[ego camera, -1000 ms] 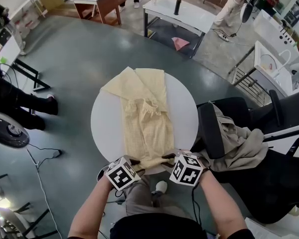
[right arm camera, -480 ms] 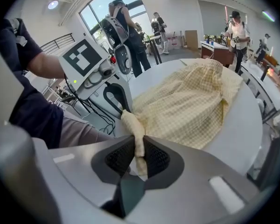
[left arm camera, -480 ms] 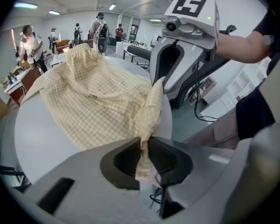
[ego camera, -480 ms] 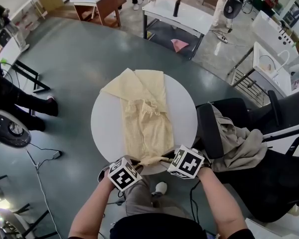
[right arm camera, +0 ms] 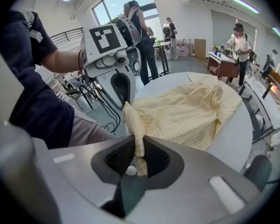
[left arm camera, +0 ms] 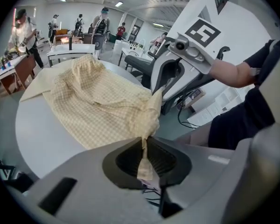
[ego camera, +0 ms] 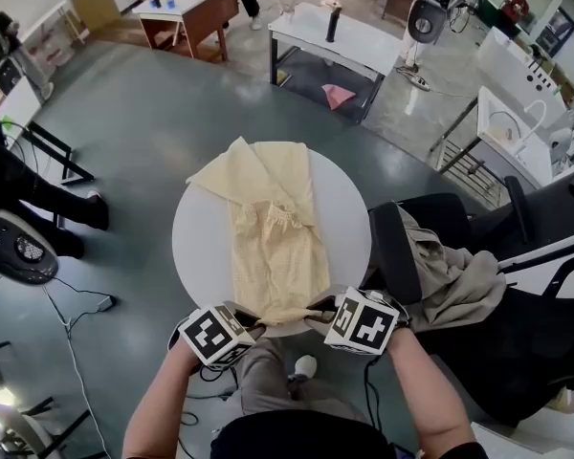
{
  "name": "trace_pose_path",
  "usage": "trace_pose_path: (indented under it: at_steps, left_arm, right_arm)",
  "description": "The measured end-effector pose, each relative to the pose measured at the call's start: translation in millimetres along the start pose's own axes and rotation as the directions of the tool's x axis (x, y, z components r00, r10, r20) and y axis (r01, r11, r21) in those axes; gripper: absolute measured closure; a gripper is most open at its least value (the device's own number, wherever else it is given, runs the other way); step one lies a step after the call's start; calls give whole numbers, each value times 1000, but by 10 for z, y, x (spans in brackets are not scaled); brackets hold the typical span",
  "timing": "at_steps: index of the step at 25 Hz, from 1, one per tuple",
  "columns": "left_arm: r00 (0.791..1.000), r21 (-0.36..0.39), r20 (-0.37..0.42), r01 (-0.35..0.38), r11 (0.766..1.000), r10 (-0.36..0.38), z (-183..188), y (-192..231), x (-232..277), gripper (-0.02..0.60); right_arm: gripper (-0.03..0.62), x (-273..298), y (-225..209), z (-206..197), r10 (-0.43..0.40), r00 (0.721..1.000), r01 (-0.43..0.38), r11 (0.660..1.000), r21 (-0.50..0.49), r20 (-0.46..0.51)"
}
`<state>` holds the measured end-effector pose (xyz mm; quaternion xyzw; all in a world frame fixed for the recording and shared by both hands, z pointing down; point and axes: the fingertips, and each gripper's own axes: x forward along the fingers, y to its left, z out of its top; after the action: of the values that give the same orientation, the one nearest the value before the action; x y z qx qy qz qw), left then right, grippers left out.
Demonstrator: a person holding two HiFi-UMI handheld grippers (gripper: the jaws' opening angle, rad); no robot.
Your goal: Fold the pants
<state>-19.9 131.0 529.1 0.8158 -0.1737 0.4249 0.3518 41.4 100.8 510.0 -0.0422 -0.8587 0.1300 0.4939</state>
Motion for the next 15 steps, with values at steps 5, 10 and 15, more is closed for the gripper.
trace_pose_path:
  at_steps: [5, 10, 15]
  left_arm:
    - [998, 35, -32, 58, 998, -57, -13, -376, -130, 552]
    - [994, 69, -58, 99, 993, -95, -56, -727, -218, 554]
    - [994, 77, -26, 109, 991, -107, 33, -905, -384, 554]
  right_arm:
    - [542, -208, 303, -48, 45, 998, -47, 998, -49, -47]
    - [543, -362, 608, -126, 86, 994, -92, 993, -78, -71]
    - [543, -545, 726, -83, 93, 995, -96, 993, -70, -41]
